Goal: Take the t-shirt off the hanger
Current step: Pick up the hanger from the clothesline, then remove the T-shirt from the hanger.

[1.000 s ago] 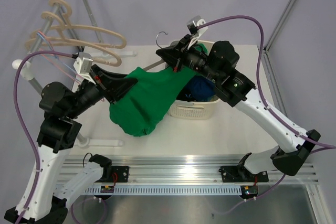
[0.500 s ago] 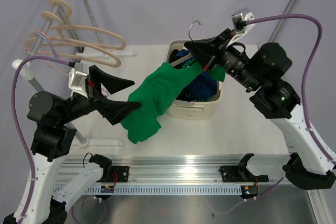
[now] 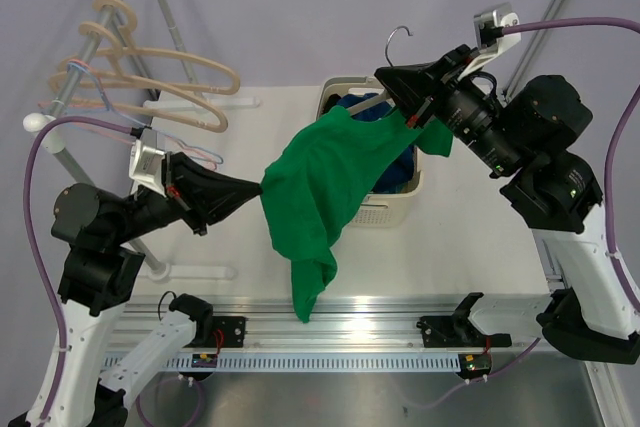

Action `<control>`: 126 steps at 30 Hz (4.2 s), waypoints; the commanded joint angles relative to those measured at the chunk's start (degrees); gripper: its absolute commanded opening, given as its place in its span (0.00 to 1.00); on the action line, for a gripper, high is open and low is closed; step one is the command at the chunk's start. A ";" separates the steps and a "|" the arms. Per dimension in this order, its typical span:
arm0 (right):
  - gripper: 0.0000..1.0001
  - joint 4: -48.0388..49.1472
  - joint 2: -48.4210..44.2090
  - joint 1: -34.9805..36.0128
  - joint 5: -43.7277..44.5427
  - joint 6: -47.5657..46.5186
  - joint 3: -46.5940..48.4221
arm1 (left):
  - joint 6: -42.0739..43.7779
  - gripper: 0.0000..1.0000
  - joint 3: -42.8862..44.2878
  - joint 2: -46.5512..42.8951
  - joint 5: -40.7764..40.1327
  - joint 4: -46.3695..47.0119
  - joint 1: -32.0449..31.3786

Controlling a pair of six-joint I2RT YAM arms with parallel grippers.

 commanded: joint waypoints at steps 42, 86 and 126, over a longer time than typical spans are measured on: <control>0.00 -9.51 -3.25 0.23 23.18 2.75 -5.14 | 11.20 0.53 -3.55 13.73 -13.99 6.26 -31.15; 0.00 8.22 -10.89 -0.56 33.55 -1.30 -16.81 | 6.25 0.00 -17.34 9.15 -72.35 5.94 -31.15; 0.00 9.81 -25.13 -0.65 20.28 10.29 -32.37 | 13.05 0.76 -36.70 13.11 -55.75 33.25 -31.15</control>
